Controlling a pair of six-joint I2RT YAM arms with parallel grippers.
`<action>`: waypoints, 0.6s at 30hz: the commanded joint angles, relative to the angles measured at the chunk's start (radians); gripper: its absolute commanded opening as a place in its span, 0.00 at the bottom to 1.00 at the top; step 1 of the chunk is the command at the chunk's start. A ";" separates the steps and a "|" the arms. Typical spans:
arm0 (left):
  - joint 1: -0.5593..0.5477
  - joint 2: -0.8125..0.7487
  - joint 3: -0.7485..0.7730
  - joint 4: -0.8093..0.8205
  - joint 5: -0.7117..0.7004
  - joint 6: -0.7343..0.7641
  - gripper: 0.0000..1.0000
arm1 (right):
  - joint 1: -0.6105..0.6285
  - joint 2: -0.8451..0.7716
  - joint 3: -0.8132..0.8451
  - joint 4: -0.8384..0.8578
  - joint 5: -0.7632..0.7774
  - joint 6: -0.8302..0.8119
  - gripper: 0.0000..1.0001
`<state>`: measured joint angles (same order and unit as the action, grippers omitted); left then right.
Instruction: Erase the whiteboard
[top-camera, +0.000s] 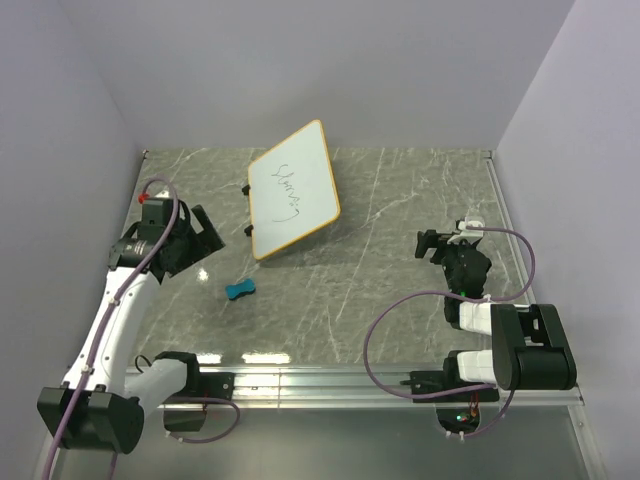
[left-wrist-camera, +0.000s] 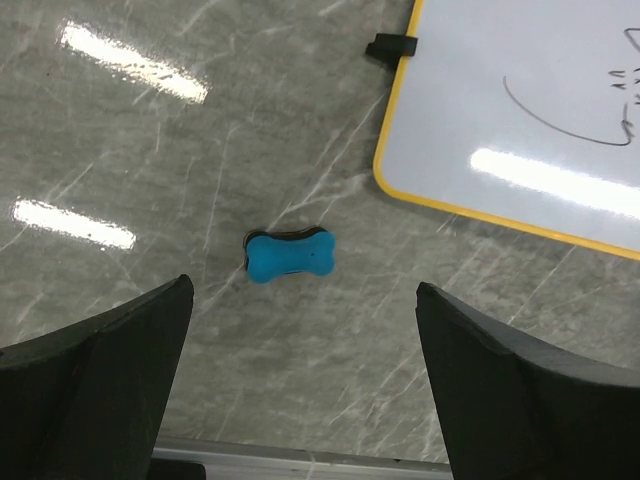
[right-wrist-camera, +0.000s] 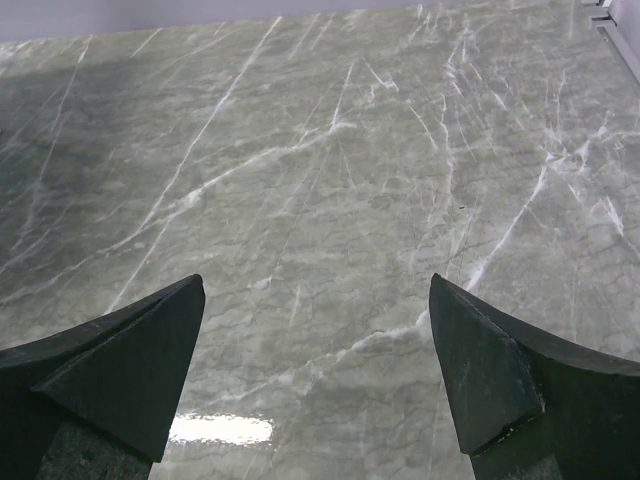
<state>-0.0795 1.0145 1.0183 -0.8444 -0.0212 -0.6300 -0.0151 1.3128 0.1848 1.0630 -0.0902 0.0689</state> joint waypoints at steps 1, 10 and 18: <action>-0.003 0.005 -0.003 -0.013 -0.007 0.015 0.99 | 0.007 -0.017 0.025 0.058 0.017 -0.012 1.00; -0.031 0.053 -0.032 -0.033 0.012 0.006 0.99 | 0.007 -0.015 0.027 0.055 0.017 -0.014 1.00; -0.051 0.145 0.074 -0.027 0.012 0.016 0.97 | 0.010 -0.083 0.532 -0.881 0.268 0.152 1.00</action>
<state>-0.1211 1.1446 1.0145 -0.8852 -0.0196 -0.6289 -0.0105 1.2442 0.4248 0.6319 0.0437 0.1291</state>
